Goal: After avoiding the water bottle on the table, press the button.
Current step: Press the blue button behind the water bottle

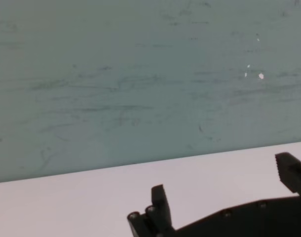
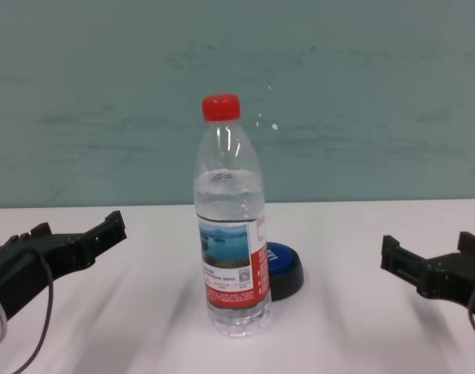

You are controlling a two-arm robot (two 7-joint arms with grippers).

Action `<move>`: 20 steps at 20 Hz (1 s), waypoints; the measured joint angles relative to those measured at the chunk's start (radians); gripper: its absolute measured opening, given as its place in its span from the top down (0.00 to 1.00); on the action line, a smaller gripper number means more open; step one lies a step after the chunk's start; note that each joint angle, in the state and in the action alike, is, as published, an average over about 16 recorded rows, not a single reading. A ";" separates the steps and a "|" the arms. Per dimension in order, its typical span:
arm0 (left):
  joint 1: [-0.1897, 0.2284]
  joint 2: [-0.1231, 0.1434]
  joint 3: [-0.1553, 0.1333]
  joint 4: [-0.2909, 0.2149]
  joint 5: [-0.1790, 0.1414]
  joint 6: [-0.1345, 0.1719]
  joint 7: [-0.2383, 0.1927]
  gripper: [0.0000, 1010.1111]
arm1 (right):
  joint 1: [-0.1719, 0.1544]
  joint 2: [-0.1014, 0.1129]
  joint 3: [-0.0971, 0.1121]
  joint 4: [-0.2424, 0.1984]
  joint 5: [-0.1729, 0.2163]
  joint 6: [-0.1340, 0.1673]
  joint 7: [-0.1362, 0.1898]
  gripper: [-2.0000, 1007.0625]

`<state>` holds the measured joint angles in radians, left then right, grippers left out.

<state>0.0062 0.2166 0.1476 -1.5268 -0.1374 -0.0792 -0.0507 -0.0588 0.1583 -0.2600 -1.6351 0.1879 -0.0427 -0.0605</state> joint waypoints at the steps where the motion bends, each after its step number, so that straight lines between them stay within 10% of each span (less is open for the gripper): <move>1: 0.000 0.000 0.000 0.000 0.000 0.000 0.000 0.00 | 0.000 0.000 0.000 0.000 0.000 0.000 0.000 0.00; 20: 0.000 0.000 0.000 0.000 0.000 0.000 0.000 0.00 | 0.000 0.000 0.000 0.000 0.000 0.000 0.000 0.00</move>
<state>0.0062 0.2166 0.1476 -1.5268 -0.1374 -0.0792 -0.0507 -0.0588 0.1583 -0.2600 -1.6351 0.1879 -0.0427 -0.0605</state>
